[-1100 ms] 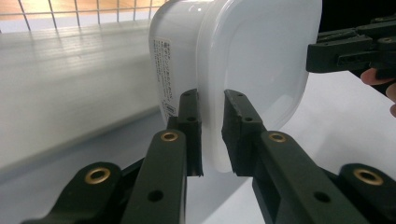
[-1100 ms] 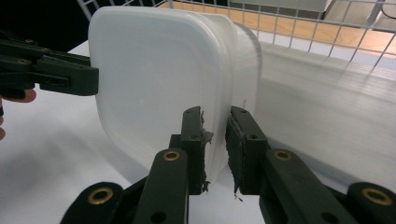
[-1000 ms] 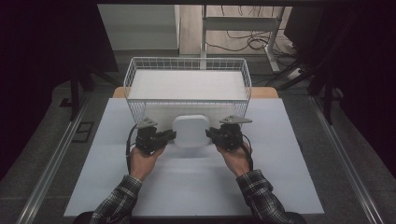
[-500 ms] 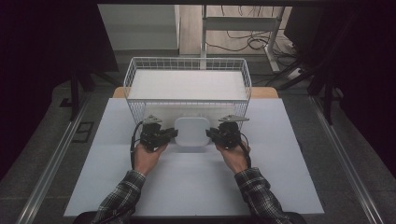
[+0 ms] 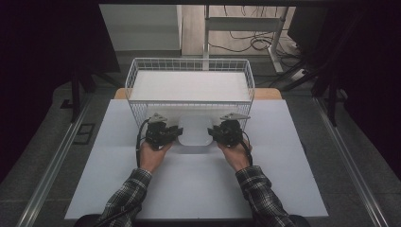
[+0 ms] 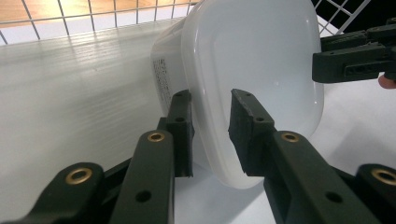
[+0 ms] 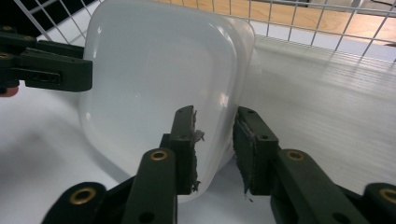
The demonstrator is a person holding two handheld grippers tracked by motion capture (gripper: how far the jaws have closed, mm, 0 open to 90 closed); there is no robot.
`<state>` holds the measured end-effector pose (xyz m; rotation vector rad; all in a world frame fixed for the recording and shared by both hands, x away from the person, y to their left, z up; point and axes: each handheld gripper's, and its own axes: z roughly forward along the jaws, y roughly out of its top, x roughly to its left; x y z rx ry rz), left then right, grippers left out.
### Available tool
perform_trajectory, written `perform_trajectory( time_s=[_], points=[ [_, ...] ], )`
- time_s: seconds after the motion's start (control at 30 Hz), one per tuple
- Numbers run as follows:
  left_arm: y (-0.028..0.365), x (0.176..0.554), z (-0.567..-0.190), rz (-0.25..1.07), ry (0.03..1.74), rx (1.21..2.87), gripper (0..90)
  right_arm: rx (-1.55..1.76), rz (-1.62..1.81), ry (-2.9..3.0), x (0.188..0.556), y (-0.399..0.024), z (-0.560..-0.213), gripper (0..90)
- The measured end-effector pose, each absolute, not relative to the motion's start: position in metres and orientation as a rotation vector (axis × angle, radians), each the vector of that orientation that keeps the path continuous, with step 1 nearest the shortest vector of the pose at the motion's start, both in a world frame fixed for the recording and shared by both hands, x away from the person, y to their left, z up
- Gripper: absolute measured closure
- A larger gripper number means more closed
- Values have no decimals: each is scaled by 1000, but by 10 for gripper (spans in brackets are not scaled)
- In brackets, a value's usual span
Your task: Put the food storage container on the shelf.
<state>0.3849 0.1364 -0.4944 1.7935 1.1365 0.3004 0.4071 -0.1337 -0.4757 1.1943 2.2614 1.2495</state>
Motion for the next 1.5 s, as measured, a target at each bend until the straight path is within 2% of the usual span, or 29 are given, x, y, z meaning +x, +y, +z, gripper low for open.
perform_trajectory(
  time_s=[0.1,0.13,0.23,0.33,0.5,0.73,0.93,1.07,1.13,1.17,1.3,1.5],
  points=[
    [136,387,-493,306,1140,1799,695,1196,1257,2261,409,-134,-476,674],
    [136,388,-493,311,1146,1799,668,1189,1256,2250,410,-134,-475,662],
    [129,392,-490,415,1143,1814,691,1143,1215,2221,411,-128,-474,688],
    [127,396,-487,447,1145,1828,692,1120,1188,2206,414,-124,-472,696],
    [125,407,-486,459,1185,1804,681,1145,1197,2172,426,-121,-471,699],
    [129,408,-482,459,1189,1791,595,1183,1212,2185,430,-122,-468,681],
    [136,395,-475,385,1165,1779,554,1183,1296,2219,423,-133,-462,754],
    [140,381,-476,349,1133,1770,498,1135,1305,2260,412,-136,-458,841],
    [141,374,-476,343,1125,1767,453,1092,1303,2276,405,-137,-456,872],
    [143,367,-475,339,1109,1762,400,1061,1297,2293,400,-137,-456,889],
    [147,355,-477,334,1094,1750,280,1020,1302,2326,391,-139,-456,892],
    [155,332,-488,271,1072,1711,199,989,1324,2350,382,-137,-456,892]
  ],
)
